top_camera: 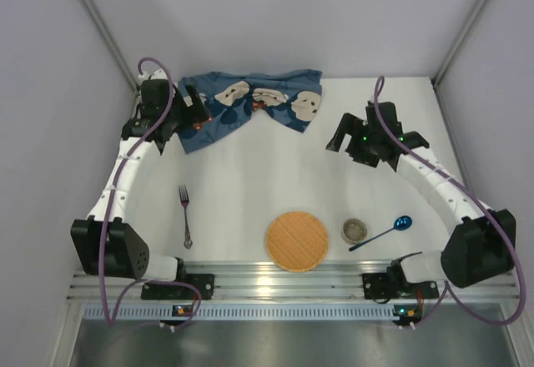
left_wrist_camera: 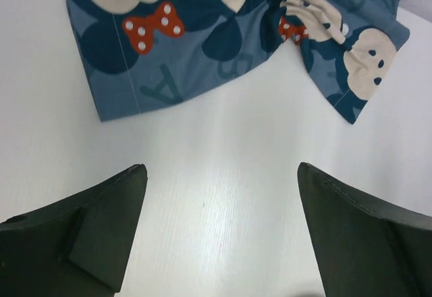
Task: Set the dinner table for one person
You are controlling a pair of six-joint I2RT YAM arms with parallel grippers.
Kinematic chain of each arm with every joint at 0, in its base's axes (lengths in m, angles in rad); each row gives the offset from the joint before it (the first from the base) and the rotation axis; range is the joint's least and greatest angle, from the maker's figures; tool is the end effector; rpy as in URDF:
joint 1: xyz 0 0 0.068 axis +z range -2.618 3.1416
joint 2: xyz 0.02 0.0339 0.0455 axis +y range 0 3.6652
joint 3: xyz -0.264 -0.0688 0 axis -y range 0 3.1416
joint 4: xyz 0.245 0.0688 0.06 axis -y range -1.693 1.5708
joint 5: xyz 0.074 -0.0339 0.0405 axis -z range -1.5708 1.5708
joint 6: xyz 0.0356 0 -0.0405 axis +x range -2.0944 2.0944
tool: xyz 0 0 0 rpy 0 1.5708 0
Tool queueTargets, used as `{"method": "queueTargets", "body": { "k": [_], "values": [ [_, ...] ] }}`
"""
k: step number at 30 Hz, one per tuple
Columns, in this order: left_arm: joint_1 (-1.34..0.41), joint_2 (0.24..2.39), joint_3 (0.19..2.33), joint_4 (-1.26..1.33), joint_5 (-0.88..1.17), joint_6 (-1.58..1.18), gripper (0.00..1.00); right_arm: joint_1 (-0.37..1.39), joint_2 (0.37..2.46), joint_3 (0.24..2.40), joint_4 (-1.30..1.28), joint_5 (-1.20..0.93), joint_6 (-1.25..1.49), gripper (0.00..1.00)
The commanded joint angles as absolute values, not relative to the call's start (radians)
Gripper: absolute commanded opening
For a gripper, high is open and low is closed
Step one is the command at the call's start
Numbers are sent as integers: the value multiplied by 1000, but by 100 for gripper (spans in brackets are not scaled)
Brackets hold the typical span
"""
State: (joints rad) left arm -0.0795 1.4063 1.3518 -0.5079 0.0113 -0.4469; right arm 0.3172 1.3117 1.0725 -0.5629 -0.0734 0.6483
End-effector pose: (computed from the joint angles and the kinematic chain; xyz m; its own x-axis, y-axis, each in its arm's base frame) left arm 0.3164 -0.0256 0.3621 -0.5178 -0.3923 -0.7603 -0.1495 0.9165 -0.3710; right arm 0.2659 0.0900 0.2902 -0.7615 0.3838 -0.5223 0.1258 0.8780 0.4618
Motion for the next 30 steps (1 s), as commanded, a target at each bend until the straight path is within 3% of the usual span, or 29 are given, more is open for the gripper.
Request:
{"method": "queueTargets", "body": {
  "k": [1,15,30],
  "values": [
    [-78,1355,1327,-632,28,-540,98,325,1470,1276,-495,-168,624,100],
    [-94,1151,1151,-805,95,-614,98,302,2176,2037,-701,-175,635,97],
    [-95,947,1042,-923,26,-637,96,347,2512,2232,-698,-204,735,88]
  ]
}}
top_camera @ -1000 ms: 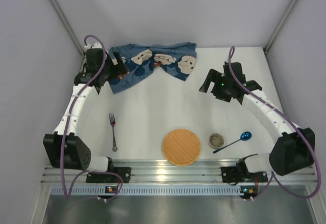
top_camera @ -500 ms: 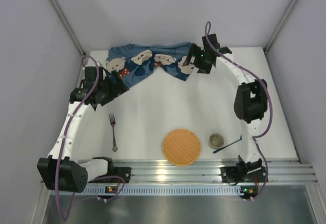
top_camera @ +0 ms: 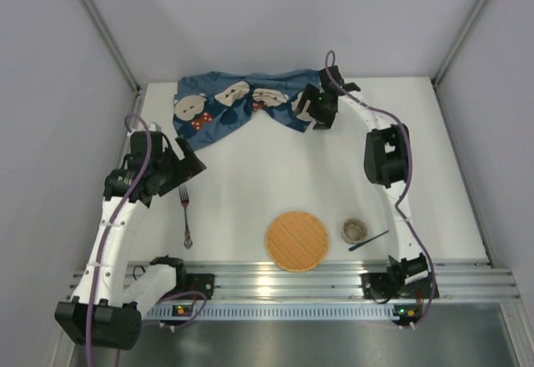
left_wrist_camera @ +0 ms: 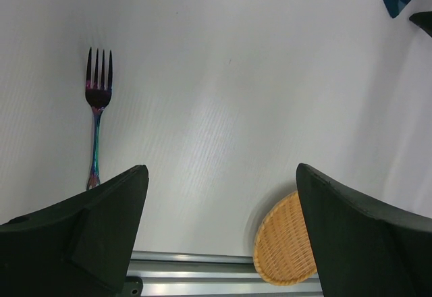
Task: Set the dinner table for one person
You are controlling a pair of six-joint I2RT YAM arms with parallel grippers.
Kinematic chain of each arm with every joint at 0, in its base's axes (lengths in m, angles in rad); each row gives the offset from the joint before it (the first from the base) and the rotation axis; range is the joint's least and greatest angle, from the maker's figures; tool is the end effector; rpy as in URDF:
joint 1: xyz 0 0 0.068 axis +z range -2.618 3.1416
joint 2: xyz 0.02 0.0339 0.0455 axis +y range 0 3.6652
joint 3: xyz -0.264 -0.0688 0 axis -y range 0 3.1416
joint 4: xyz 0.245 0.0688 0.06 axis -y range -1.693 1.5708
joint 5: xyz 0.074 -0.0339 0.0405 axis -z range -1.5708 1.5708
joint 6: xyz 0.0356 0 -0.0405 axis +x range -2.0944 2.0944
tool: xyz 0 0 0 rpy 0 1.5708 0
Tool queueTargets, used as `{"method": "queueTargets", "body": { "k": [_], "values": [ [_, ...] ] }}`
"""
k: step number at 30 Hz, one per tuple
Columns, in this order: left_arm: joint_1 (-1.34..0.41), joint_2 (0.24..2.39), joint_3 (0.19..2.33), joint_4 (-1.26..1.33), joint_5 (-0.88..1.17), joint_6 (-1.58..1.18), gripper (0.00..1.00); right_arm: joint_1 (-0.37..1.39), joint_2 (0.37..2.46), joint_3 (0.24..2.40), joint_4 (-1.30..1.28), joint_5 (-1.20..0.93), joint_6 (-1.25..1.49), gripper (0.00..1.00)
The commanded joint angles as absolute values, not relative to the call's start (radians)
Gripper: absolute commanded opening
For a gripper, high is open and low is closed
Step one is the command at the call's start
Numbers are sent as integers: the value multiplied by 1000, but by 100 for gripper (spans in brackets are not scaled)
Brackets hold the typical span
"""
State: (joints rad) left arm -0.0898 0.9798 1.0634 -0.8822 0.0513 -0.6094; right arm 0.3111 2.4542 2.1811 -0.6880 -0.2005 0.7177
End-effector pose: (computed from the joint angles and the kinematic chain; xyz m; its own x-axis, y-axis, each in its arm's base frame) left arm 0.1875 -0.0187 0.3345 -0.6567 -0.5148 -0.5511 -0.3057 0.8498 -0.4295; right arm 0.5105 0.1716 0.1834 -0.8566 0.4015 -0.3240 0.2055 0.8415 0.4996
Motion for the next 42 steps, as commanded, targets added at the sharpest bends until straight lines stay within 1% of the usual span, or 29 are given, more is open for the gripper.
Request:
{"method": "queueTargets", "body": {
  "k": [1,5,8,9,10,11,12,15,16,19,22,23,25,26,27,30,34,38,42],
  "values": [
    [-94,940,1034,-925,20,-640,96,351,2522,2240,-698,-204,742,88],
    [-94,936,1043,-946,9,-650,95,368,2566,2279,-692,-206,764,84],
    [-94,939,1051,-956,-29,-657,95,374,2583,2293,-677,-201,773,77],
    [-94,939,1051,-957,-32,-661,95,374,2589,2295,-672,-201,775,72],
    [-94,940,1049,-957,-32,-663,95,374,2589,2295,-670,-201,776,60],
    [-94,940,1051,-957,-32,-666,95,373,2589,2293,-669,-202,776,53],
    [-94,942,1051,-954,-34,-667,95,371,2589,2295,-667,-207,773,39],
    [-94,950,1049,-942,-31,-669,95,359,2579,2286,-669,-250,772,14],
    [-94,960,1046,-928,-28,-669,95,353,2571,2277,-666,-265,775,0],
    [-94,997,1042,-890,-6,-666,95,330,2493,2192,-666,-302,738,0],
    [-94,1050,1043,-859,-5,-655,95,308,2364,2045,-676,-304,689,0],
    [-94,1066,1045,-836,-5,-650,95,299,2329,1951,-689,-305,687,0],
    [-94,1116,1046,-813,-5,-641,95,272,2214,1846,-689,-304,677,0],
    [-94,1135,1048,-787,-6,-637,95,262,2177,1750,-690,-298,667,0],
    [-94,1153,1049,-770,24,-632,95,253,2104,1706,-693,-278,657,0],
    [-95,1230,1051,-715,61,-626,94,213,1979,1556,-722,-220,612,0],
    [-103,1334,1075,-667,98,-623,92,118,1879,1418,-781,-173,559,0],
    [-121,1388,1097,-635,120,-620,91,45,1818,1287,-815,-104,520,0],
    [-149,1417,1100,-614,123,-618,91,-26,1749,1206,-818,-61,491,0]
  ]
}}
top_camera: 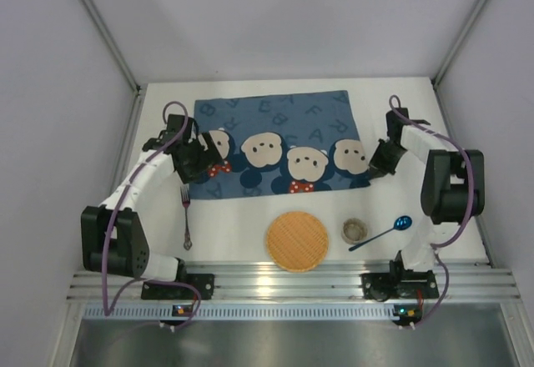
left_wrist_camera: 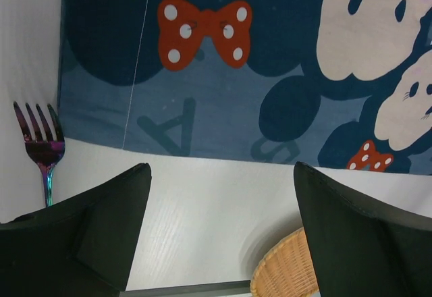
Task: Set the dinner table for one person
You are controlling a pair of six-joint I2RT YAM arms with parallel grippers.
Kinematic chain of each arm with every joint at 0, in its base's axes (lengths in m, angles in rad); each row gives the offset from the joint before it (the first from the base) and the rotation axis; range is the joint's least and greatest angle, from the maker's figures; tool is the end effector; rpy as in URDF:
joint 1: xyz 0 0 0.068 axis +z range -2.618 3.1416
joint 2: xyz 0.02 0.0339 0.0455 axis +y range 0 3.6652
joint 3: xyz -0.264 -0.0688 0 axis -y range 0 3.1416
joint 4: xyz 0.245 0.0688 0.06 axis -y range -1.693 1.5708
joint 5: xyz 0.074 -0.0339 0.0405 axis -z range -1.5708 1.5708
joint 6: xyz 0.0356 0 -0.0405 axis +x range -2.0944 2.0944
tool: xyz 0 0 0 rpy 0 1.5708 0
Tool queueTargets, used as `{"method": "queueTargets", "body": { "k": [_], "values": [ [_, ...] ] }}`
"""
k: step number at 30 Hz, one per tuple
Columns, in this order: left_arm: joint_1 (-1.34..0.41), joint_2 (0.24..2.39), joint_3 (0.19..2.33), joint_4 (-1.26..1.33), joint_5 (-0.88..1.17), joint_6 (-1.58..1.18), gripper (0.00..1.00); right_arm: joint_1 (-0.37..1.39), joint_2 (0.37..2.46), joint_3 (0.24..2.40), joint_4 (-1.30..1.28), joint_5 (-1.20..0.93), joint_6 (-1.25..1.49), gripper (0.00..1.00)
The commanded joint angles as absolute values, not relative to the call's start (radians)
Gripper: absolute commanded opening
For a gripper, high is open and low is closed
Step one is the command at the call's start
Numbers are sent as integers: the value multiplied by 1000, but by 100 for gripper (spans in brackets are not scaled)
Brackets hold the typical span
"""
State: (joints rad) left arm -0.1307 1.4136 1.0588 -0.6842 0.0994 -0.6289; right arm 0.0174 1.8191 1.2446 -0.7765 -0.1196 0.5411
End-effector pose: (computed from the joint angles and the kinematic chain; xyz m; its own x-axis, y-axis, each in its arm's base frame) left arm 0.2819 -0.0406 0.2511 -0.7967 -0.4857 -0.3597 -0.3575 0.8586 -0.3675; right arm 0.3469 0.0103 0.1799 -0.8587 0.4965 -0.1269 0.4655 0.8592 0.2121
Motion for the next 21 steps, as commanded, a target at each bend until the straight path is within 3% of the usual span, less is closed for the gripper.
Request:
{"method": "queueTargets", "body": {
  "k": [1,16,19,21],
  "values": [
    [-152,1425,1097,-609,121,-618,91,-43,1738,1195,-821,-64,482,0],
    [-196,1408,1072,-636,45,-620,91,-51,1536,980,-879,-94,469,0],
    [-196,1379,1092,-787,-160,-650,88,-51,1554,1008,-900,-57,459,45],
    [-196,1376,1106,-877,-282,-693,86,-51,1557,1041,-911,-38,451,58]
  ]
}}
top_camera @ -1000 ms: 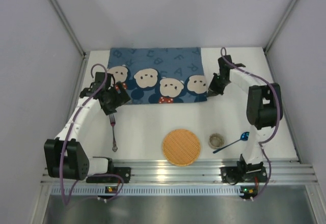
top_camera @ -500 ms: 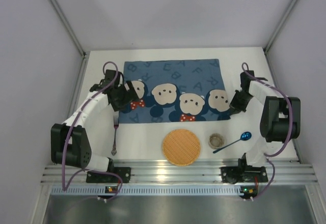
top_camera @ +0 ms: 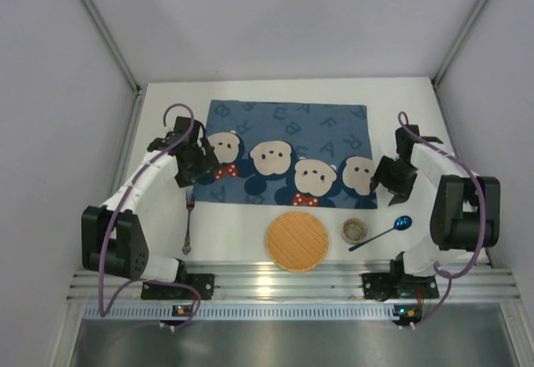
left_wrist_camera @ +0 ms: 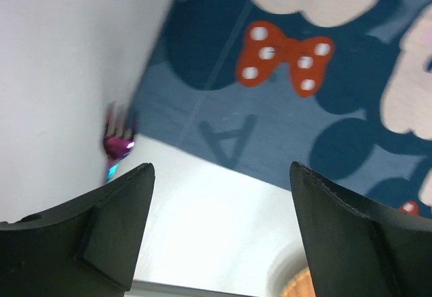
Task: Set the dinner table for one person
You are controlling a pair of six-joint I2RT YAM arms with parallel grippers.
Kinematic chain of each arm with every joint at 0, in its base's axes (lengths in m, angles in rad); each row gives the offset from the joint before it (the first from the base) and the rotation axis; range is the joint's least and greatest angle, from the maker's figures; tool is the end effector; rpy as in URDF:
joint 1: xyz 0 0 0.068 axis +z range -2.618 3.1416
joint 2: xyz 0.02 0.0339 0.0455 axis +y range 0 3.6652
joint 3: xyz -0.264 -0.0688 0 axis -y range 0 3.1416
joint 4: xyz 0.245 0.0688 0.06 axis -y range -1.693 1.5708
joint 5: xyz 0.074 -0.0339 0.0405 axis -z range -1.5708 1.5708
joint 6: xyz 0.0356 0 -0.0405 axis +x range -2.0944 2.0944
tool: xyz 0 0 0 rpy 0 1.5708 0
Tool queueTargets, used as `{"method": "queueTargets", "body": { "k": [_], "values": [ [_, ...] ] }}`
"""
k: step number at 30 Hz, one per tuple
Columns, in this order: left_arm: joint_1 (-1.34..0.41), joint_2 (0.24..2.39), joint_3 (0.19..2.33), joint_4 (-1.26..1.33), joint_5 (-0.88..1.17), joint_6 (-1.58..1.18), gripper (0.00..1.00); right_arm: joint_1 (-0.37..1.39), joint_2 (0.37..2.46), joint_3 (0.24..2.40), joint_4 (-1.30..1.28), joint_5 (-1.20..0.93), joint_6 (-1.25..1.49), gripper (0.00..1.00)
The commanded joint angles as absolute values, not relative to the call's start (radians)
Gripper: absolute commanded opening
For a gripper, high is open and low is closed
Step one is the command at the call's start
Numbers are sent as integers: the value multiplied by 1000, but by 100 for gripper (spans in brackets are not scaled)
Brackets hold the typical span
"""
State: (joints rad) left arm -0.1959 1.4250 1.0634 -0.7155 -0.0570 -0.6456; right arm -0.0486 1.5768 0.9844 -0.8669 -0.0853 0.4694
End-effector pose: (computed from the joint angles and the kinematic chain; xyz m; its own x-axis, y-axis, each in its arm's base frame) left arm 0.2789 -0.0533 0.2477 -0.7909 -0.4555 -0.4087 -0.3856 0.8895 -0.2451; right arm 0.2703 -0.0101 0.1817 -0.8676 0.4934 -0.0609 0.4837 0.8661 0.1258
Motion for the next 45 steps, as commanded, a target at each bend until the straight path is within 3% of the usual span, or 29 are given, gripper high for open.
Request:
{"method": "queueTargets", "body": {
  "k": [1,2,6,14,19,36,40,45],
  "values": [
    [-196,1373,1103,-903,-299,-699,86,-49,1554,1054,-922,-31,453,67],
    [-196,1367,1092,-929,-311,-703,86,-49,1537,1074,-925,-22,453,77],
    [-196,1316,996,-933,-325,-703,84,-46,1493,1114,-946,-5,456,81],
    [-193,1262,853,-775,-311,-544,80,-44,1463,1129,-971,-29,449,81],
    [-176,1370,842,-707,-249,-462,77,-44,1456,1127,-979,-28,434,80],
    [-103,1532,790,-670,-112,-534,67,-44,1450,1118,-989,-11,422,80],
    [-80,1557,753,-631,-81,-555,62,-46,1450,1118,-992,-11,417,80],
    [-67,1592,726,-592,-74,-575,46,-51,1443,1114,-996,-5,413,80]
  ]
}}
